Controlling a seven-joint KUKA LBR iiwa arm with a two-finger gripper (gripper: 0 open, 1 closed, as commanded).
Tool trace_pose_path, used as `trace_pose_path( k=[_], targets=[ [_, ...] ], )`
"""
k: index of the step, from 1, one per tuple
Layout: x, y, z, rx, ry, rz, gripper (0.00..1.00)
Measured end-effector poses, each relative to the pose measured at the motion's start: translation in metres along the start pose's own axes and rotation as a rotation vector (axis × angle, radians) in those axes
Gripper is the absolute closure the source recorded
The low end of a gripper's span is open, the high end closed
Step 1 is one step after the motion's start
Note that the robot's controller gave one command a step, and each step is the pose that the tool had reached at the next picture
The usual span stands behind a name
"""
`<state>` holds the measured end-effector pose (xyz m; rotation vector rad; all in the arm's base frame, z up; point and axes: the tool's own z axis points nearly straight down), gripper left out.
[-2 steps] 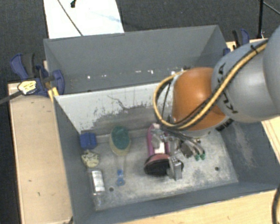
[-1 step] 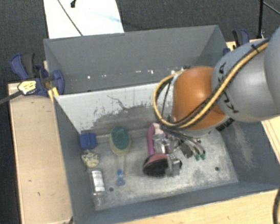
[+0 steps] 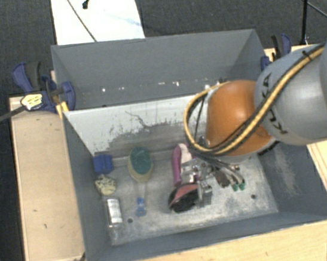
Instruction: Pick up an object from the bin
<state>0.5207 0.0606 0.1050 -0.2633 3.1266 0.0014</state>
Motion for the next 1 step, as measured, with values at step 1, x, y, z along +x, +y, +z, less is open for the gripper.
trace_pose_path(
  k=[1],
  targets=[
    [0.0126,0.0044,-0.0848,0.001,-0.005,-0.064,1.00]
  ],
)
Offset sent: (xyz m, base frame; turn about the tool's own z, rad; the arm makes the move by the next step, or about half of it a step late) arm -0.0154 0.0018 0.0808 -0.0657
